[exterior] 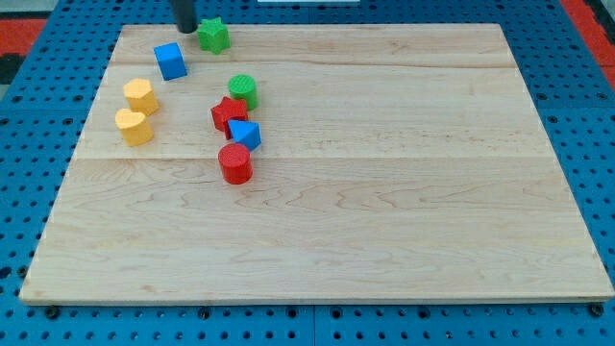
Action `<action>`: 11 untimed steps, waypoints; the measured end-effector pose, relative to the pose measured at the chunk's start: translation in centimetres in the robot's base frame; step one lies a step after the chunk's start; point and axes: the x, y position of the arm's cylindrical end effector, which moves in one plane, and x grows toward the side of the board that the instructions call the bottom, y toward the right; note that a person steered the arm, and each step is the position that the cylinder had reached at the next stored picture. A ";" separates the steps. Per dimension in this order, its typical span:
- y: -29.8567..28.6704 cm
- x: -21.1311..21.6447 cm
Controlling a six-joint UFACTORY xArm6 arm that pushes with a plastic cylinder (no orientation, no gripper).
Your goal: Slide the blue triangle below the yellow heart
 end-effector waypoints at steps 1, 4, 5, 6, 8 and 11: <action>5.0 0.8; 12.7 5.5; 22.1 7.4; 21.8 17.0; 15.8 21.1; 4.3 22.4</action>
